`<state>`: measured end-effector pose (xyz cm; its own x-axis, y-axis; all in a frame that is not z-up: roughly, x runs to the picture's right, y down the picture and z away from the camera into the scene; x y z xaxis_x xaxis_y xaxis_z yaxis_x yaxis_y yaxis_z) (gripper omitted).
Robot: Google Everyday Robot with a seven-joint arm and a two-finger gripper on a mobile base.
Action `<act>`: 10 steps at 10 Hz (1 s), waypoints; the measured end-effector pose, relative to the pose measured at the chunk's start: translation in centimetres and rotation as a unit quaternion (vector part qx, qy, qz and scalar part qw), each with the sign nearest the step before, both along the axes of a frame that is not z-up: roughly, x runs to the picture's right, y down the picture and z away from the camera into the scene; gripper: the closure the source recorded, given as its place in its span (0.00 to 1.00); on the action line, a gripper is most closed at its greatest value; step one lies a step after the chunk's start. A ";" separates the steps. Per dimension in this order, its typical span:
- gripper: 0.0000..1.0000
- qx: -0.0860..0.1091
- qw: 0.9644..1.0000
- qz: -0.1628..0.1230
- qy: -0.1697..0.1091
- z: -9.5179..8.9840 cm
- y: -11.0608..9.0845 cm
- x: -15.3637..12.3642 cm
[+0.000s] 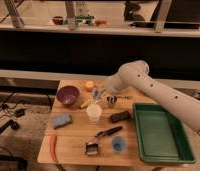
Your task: Place towel in metal cup
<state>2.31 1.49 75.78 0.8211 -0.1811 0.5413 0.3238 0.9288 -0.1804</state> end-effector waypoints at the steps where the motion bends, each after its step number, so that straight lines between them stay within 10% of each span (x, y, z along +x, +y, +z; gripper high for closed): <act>1: 0.92 0.000 1.000 0.000 0.000 0.0 0.0 0.0; 10: 0.92 -0.002 0.997 0.054 0.047 1.4 -0.2 5.4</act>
